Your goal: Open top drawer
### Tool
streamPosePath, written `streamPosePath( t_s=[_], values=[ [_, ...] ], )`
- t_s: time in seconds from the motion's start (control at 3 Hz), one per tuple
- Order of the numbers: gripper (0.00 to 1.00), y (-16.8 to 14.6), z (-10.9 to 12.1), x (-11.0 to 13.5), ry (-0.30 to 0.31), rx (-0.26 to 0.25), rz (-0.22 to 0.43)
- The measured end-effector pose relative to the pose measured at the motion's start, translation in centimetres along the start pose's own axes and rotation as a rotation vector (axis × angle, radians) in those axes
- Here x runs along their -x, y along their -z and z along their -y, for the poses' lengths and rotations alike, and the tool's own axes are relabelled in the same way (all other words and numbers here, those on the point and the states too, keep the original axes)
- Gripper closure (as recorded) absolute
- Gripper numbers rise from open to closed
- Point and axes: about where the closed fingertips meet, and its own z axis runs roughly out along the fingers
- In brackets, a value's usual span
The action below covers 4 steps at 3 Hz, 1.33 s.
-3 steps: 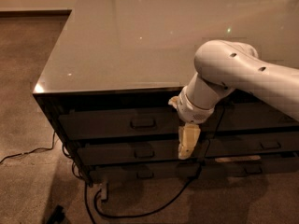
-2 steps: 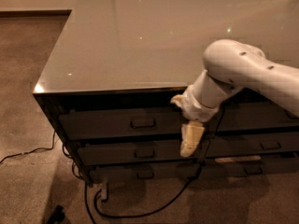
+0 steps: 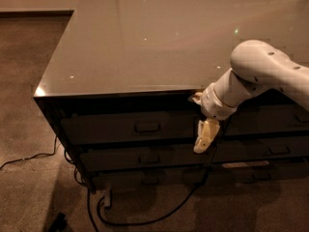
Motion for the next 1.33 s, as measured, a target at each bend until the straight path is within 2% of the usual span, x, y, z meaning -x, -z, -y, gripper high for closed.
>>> streamPosePath(
  t_s=[0.33,1.0,1.33],
  values=[
    [0.0,-1.1,0.4,-0.6,-0.024,-0.001,0.033],
    [0.0,-3.7,0.4,0.2,-0.046,-0.004,0.049],
    [0.0,-4.8,1.0,1.0,-0.032,-0.016,0.056]
  ],
)
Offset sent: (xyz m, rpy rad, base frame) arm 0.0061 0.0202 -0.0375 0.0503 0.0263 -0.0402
